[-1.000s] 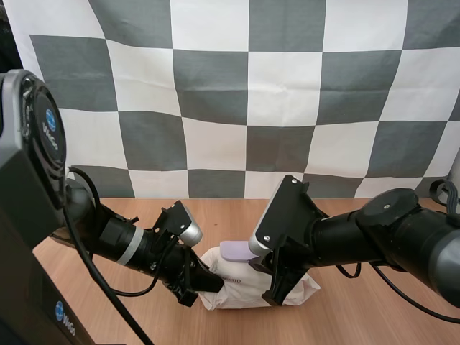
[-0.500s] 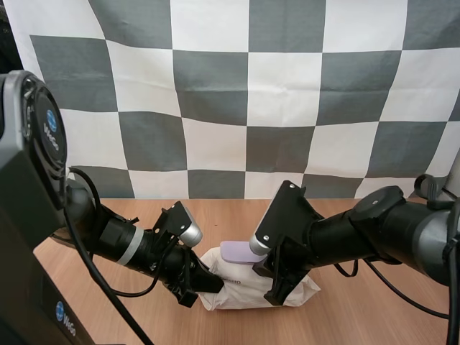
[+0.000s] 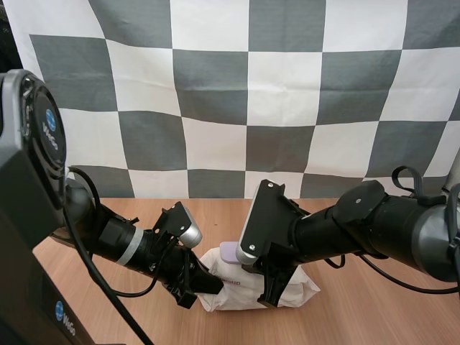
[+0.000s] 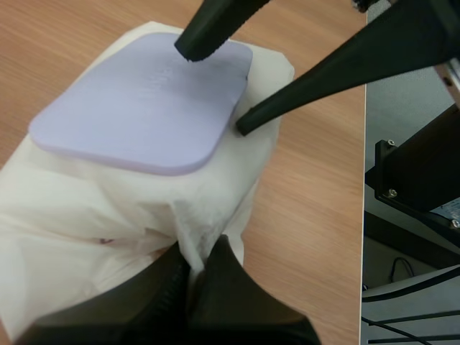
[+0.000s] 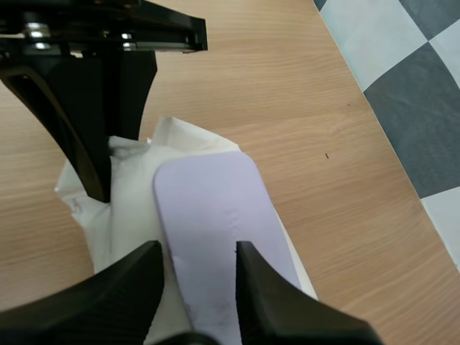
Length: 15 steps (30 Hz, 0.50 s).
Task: Open the wet wipes lid
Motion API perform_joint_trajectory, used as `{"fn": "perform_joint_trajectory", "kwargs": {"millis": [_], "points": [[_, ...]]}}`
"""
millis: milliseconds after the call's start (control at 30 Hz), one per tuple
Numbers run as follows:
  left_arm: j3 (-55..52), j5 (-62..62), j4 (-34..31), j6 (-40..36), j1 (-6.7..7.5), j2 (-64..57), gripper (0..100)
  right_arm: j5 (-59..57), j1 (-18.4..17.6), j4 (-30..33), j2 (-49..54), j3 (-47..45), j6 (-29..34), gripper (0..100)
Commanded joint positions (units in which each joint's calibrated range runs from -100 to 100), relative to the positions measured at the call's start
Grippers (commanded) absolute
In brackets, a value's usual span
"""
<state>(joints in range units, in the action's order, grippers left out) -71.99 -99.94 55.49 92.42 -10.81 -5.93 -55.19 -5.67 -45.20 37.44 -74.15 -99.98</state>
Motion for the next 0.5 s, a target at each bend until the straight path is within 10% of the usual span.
{"fn": "perform_joint_trajectory", "kwargs": {"millis": [0,300,467], "points": [[0.04,-0.06,-0.05,0.09,0.02,-0.01,0,1.16,-0.04,1.61,-0.08,0.09,-0.02,56],[0.04,-0.06,-0.05,0.09,0.02,-0.01,0,2.15,-0.04,2.68,-0.08,0.09,-0.02,46],[0.04,-0.06,-0.12,0.09,0.02,-0.01,0,2.15,-0.04,2.68,-0.08,0.09,-0.02,17]]}}
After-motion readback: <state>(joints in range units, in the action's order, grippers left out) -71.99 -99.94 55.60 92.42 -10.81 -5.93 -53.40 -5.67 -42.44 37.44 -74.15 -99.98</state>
